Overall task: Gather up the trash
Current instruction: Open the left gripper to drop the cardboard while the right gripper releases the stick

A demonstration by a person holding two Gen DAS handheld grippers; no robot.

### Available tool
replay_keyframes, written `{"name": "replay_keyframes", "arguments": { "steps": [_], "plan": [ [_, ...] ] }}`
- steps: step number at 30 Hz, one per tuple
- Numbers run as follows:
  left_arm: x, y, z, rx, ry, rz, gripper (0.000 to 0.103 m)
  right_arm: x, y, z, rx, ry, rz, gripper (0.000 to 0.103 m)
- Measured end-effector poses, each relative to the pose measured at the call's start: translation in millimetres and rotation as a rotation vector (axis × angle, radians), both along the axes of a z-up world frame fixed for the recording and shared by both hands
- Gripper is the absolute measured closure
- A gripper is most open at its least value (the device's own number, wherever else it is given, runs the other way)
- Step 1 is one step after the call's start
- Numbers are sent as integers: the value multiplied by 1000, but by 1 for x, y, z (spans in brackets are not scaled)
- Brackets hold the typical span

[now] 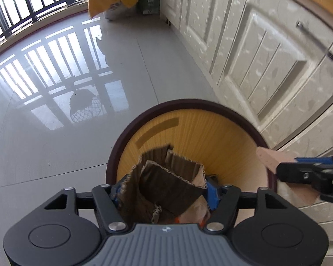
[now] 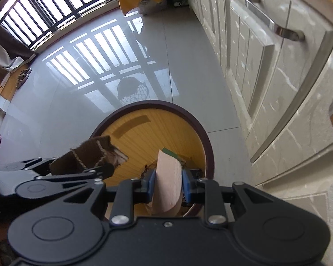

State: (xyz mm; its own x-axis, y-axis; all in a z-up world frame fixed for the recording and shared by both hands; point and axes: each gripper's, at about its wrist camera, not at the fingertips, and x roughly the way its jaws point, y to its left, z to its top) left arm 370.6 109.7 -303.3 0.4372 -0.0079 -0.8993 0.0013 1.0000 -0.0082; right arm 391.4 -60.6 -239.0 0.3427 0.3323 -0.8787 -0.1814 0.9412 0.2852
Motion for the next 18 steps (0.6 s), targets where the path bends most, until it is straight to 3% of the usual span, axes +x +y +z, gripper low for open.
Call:
{"name": "replay_keyframes", "arguments": {
  "steps": [6, 10, 14, 18],
  "plan": [
    [2, 10, -12, 17, 51, 7, 20, 10, 1, -9, 30, -6, -16, 76],
    [-2, 16, -15, 11, 60, 6, 17, 17, 7, -15, 33, -20, -10, 76],
    [-4, 18, -19, 3, 68, 8, 4, 23, 11, -19, 43, -34, -5, 76],
    [-7, 17, -24, -7, 89, 4, 1, 28, 11, -22, 56, -56, -1, 73]
  ]
}}
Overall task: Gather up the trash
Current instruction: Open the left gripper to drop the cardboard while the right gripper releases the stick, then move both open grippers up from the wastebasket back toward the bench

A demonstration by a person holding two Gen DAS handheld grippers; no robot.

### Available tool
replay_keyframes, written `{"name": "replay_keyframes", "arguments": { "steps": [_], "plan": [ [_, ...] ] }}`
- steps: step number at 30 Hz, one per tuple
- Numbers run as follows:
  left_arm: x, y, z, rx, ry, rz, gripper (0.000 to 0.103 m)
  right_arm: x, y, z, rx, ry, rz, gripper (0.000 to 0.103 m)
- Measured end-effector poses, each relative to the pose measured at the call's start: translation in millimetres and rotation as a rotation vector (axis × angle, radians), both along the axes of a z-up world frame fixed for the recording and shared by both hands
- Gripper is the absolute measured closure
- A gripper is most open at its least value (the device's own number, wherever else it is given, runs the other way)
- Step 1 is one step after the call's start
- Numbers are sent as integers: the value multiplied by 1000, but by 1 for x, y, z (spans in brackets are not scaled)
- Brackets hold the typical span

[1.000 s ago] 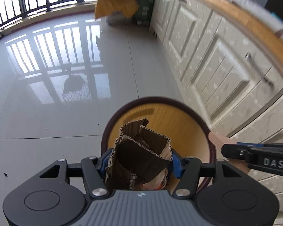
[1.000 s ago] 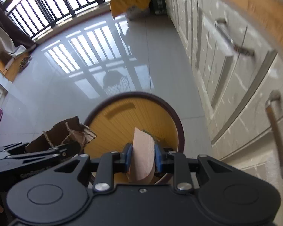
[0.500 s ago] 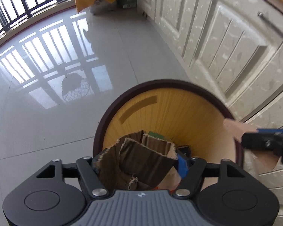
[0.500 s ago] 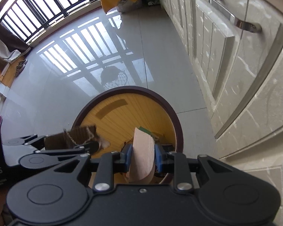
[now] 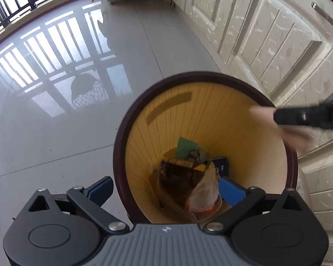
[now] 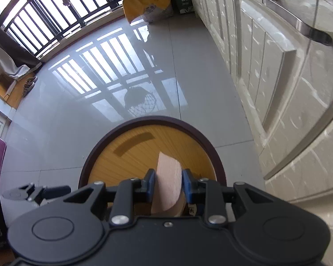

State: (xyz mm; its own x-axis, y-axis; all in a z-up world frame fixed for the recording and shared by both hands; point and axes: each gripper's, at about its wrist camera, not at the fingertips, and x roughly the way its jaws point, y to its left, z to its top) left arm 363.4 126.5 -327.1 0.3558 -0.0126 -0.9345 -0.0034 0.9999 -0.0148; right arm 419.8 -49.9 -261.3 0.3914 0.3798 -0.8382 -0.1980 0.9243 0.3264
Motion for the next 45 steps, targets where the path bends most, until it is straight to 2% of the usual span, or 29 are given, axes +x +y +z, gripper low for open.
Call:
{"name": "replay_keyframes", "arguments": {
  "steps": [1, 2, 3, 7, 14, 17, 25, 30, 45],
  "plan": [
    [-1, -1, -1, -1, 3, -2, 1, 1, -1, -1, 2, -9, -4, 68],
    [-1, -2, -2, -3, 6, -6, 0, 2, -2, -1, 6, -12, -8, 58],
    [-1, -3, -2, -5, 8, -9, 0, 3, -2, -2, 6, -10, -11, 55],
    [-4, -5, -2, -15, 23, -15, 0, 4, -1, -3, -15, 0, 7, 53],
    [-10, -6, 4, -34, 45, 6, 0, 0, 1, -7, -74, 72, 86, 35],
    [-14, -5, 9, -38, 52, 20, 0, -5, 0, -6, -106, 79, 112, 24],
    [-25, -3, 24, -46, 52, 47, 0, -16, -10, 10, -142, 63, 120, 6],
    [-34, 1, 37, -40, 48, 61, 0, -26, -16, 21, -174, 49, 116, 0],
    [-71, 19, 77, -10, -1, 152, 0, -61, -21, 55, -235, 0, 114, 0]
  ]
}}
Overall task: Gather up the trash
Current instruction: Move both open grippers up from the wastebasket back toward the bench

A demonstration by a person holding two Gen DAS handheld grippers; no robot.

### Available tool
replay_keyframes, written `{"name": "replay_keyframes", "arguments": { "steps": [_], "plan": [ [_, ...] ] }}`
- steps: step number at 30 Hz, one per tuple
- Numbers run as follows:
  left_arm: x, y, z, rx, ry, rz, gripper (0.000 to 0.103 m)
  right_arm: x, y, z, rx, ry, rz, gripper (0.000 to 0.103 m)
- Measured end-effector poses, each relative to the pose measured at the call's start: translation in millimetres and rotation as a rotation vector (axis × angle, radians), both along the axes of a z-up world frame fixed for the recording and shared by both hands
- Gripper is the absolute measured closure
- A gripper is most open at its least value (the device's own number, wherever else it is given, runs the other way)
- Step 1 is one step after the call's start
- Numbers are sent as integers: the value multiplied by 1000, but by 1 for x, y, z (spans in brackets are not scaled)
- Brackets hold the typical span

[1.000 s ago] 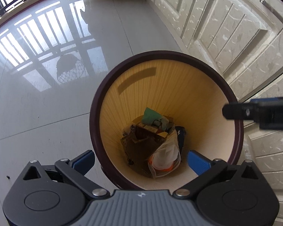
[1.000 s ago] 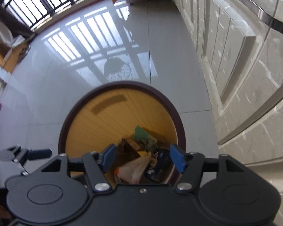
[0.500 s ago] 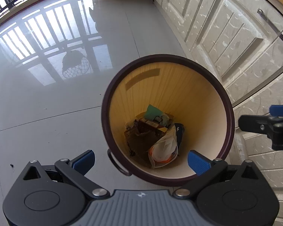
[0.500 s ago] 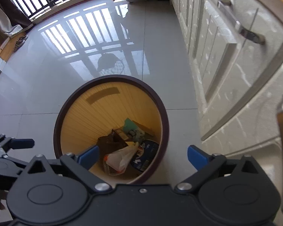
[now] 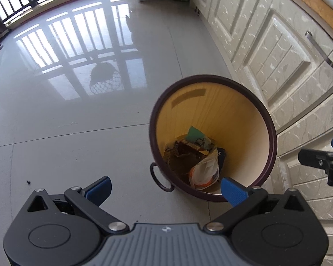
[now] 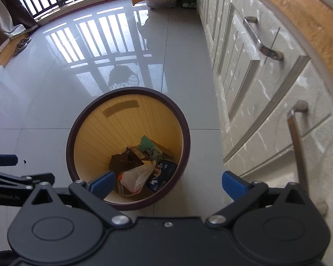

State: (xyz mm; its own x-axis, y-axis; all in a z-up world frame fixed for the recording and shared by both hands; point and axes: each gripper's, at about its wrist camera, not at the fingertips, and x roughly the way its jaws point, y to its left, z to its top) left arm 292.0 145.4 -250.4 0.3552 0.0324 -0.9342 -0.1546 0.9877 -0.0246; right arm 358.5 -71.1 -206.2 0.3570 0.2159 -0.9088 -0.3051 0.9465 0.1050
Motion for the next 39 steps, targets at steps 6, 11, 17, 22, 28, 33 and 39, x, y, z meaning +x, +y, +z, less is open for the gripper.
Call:
{"name": "replay_keyframes", "arguments": {
  "steps": [6, 11, 17, 22, 28, 33, 39],
  "plan": [
    [-12, 4, 20, 1, -47, 44, 0, -13, -1, 15, -6, -29, 14, 0],
    [-24, 4, 42, -2, -107, 64, 0, -22, -5, 34, 2, -81, 12, 0],
    [-38, 5, 68, -2, -178, 85, 0, -33, -9, 55, 5, -142, 2, 0],
    [-50, 6, 89, 12, -250, 107, 0, -43, -11, 80, 12, -239, 7, 0],
    [-64, 2, 119, 22, -348, 123, 0, -52, -14, 113, 57, -363, 18, 0],
    [-71, -11, 146, 20, -440, 114, 0, -62, -18, 146, 89, -489, 40, 0],
    [-74, -30, 185, 19, -563, 83, 0, -71, -33, 177, 129, -595, 20, 0]
  ]
}}
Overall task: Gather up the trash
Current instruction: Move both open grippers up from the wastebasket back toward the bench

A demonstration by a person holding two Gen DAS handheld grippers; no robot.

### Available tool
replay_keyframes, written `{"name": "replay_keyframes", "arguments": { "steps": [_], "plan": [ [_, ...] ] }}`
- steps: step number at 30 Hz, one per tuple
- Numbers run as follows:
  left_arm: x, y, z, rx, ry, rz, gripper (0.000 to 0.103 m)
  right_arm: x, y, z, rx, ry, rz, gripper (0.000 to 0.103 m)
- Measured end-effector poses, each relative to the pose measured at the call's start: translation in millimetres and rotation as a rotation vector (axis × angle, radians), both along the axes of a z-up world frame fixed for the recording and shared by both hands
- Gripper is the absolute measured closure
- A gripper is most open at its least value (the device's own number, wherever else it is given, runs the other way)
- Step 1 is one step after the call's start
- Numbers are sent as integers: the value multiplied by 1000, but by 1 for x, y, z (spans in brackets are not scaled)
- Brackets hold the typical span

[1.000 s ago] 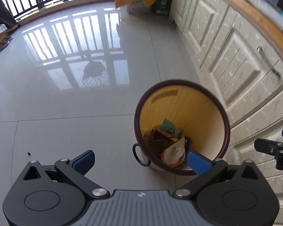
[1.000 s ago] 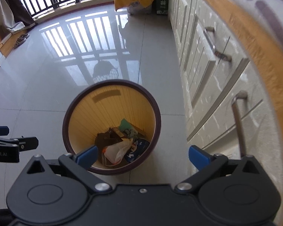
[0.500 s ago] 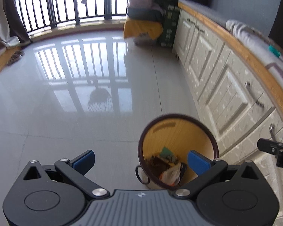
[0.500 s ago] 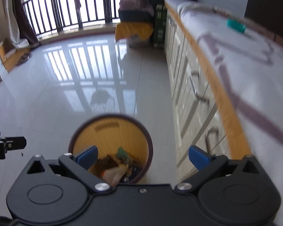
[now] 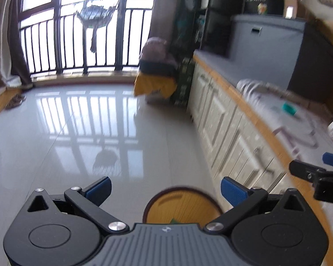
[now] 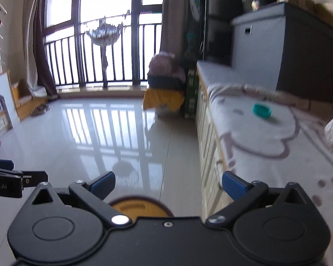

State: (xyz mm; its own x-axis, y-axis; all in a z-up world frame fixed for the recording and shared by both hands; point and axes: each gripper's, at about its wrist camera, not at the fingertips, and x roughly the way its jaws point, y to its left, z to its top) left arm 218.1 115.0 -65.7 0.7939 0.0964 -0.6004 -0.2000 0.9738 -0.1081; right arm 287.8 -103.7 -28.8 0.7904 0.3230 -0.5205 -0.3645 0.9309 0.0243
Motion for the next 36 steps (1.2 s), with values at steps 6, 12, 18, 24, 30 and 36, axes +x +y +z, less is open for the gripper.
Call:
{"name": "replay_keyframes", "arguments": {
  "steps": [6, 12, 18, 24, 30, 36],
  "plan": [
    [3, -28, 32, 11, -100, -53, 0, -6, -22, 30, 41, -87, -18, 0],
    [14, -65, 49, 36, -154, -118, 0, -9, -53, 48, 66, -130, -77, 0],
    [35, -103, 51, 40, -167, -197, 0, -8, -93, 52, 48, -165, -156, 0],
    [61, -149, 52, 22, -199, -280, 0, 0, -146, 53, 8, -194, -243, 0],
    [91, -195, 45, 19, -201, -352, 0, 15, -197, 48, 7, -192, -300, 0],
    [124, -227, 34, 20, -184, -412, 0, 35, -236, 37, -1, -199, -345, 0]
  ]
}}
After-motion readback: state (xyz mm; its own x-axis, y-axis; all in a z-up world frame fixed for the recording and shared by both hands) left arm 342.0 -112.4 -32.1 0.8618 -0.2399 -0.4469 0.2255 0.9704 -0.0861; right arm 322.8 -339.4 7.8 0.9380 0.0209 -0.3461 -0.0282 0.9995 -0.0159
